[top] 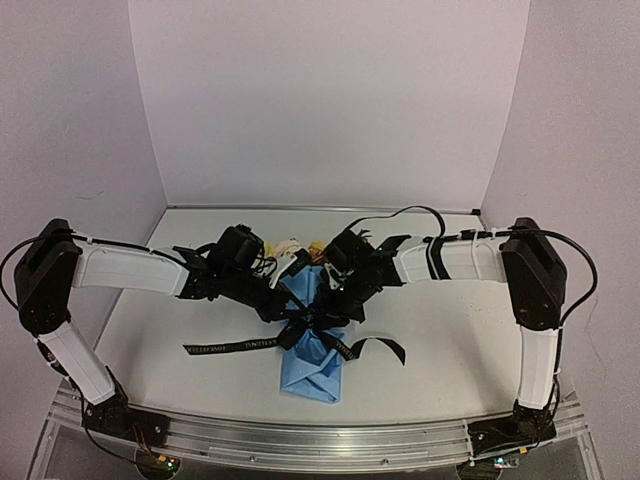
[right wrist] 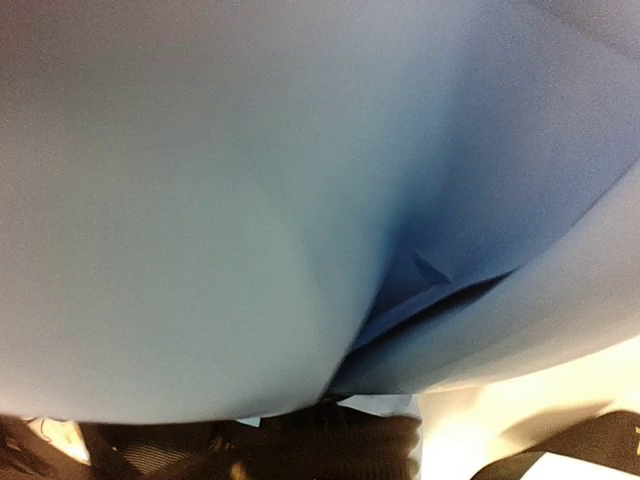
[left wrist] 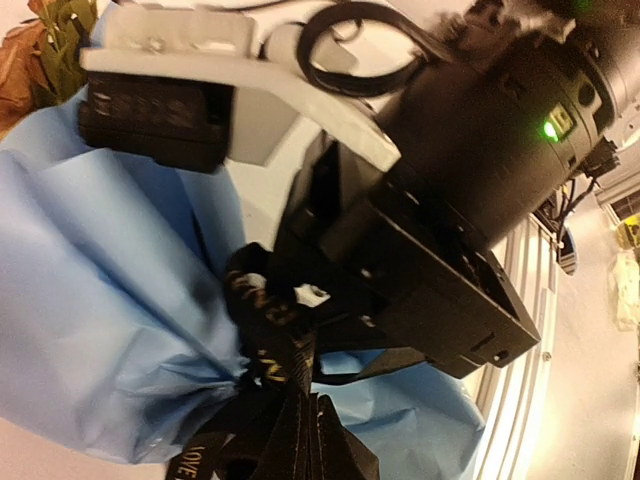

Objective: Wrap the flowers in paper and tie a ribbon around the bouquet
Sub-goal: Cross the half-tied ribbon over the folded bouquet.

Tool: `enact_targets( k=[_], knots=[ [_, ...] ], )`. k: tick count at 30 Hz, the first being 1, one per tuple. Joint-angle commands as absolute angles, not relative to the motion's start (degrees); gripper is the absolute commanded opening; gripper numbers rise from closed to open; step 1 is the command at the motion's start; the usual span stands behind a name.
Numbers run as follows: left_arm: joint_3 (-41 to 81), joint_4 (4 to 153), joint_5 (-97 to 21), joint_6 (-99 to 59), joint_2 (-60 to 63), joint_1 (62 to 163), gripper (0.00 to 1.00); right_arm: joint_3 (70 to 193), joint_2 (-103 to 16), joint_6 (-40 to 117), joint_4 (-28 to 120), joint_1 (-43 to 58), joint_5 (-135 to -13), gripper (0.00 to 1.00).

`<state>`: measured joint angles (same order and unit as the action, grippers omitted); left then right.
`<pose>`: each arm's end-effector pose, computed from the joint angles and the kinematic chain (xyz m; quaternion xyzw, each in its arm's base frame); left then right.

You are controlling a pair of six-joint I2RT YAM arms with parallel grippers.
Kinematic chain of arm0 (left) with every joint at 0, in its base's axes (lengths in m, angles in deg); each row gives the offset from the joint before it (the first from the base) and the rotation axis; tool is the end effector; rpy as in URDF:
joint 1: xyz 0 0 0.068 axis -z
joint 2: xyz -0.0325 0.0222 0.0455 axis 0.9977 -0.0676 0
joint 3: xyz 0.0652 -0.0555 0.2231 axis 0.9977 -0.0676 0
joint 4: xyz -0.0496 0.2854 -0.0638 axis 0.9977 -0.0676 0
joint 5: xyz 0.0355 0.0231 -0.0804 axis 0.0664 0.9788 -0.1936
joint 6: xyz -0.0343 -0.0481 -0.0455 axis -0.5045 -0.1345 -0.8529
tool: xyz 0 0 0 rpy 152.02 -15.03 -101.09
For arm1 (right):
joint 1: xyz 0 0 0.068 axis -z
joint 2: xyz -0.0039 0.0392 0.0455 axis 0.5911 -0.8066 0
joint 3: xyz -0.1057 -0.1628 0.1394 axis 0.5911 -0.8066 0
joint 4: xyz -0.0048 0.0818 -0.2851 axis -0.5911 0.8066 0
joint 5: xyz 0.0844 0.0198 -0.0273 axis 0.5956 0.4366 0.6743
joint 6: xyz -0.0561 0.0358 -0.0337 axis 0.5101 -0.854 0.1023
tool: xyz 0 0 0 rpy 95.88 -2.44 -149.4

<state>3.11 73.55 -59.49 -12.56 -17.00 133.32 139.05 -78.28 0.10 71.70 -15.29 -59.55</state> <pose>0.2424 -0.3075 0.1273 0.4190 0.7821 -0.3846 0.2545 0.2668 0.3742 0.1067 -0.1063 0.9395 0.3234 0.0369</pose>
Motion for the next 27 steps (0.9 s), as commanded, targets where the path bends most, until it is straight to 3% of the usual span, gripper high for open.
enact_targets(
  k=[1,27],
  knots=[
    [3.64,74.54,-64.0,-12.31,-15.9,133.23,0.0,138.13,-75.71,0.75,64.8,-15.35,-61.72,0.0],
    [6.81,69.65,-59.18,-14.18,-22.83,133.49,0.0,126.62,-70.68,1.41,49.03,-15.31,-61.51,0.08]
  ],
)
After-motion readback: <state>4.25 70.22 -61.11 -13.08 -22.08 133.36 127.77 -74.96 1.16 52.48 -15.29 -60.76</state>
